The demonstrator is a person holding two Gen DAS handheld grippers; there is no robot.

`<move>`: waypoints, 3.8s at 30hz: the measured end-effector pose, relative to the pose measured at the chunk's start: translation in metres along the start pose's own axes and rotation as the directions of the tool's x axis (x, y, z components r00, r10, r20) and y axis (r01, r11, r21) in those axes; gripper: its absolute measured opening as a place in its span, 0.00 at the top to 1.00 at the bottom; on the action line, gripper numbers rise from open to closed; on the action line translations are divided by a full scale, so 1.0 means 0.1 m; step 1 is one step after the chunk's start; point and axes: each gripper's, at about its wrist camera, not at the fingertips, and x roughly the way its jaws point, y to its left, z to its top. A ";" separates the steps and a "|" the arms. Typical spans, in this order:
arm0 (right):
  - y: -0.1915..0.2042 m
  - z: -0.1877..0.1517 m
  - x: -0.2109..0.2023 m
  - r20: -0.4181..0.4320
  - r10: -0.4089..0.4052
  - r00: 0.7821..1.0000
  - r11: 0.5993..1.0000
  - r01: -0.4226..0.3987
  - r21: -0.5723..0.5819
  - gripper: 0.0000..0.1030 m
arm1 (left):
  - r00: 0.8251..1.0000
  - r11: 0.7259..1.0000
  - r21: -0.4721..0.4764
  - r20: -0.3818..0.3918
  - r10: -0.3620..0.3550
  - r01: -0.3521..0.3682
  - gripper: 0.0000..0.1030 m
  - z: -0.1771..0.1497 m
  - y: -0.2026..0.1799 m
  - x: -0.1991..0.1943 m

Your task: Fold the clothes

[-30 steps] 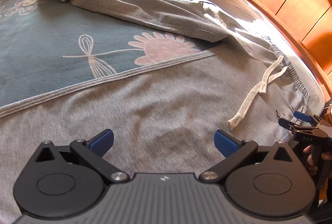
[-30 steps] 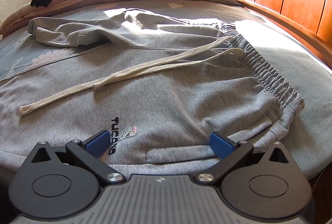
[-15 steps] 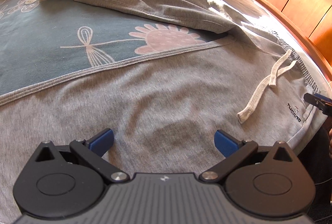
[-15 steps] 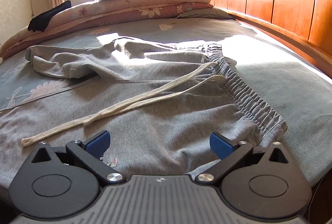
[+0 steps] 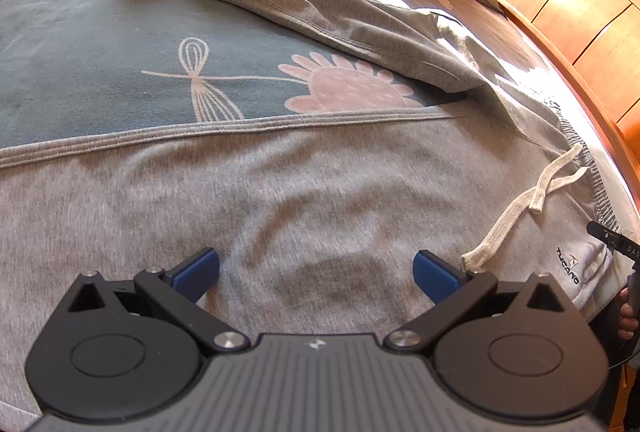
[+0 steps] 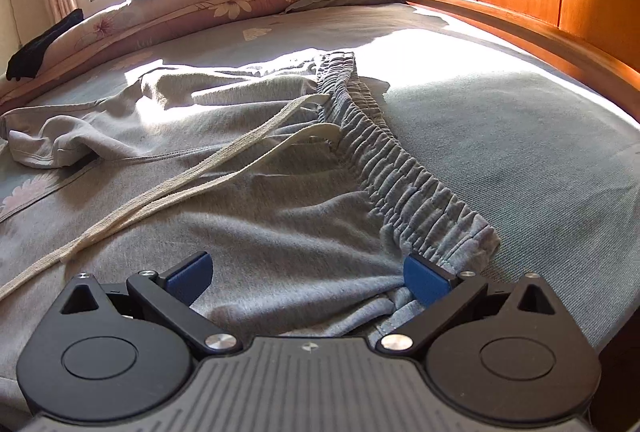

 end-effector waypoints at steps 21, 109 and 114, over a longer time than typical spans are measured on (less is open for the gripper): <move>0.73 1.68 0.51 0.070 0.280 0.957 0.901 -0.237 -0.363 0.00 | 0.995 0.974 0.210 0.017 -0.095 0.089 0.01 0.50 -0.83 0.18; -0.46 2.22 2.13 -0.158 0.101 0.982 0.957 -0.139 -0.253 0.52 | 0.996 0.965 0.252 0.060 0.059 -0.072 0.01 0.53 -1.11 0.25; -0.34 2.28 1.68 -0.081 0.117 0.990 0.961 -0.133 -0.242 0.50 | 0.994 0.957 0.268 0.053 0.100 -0.111 0.01 0.47 -1.17 0.22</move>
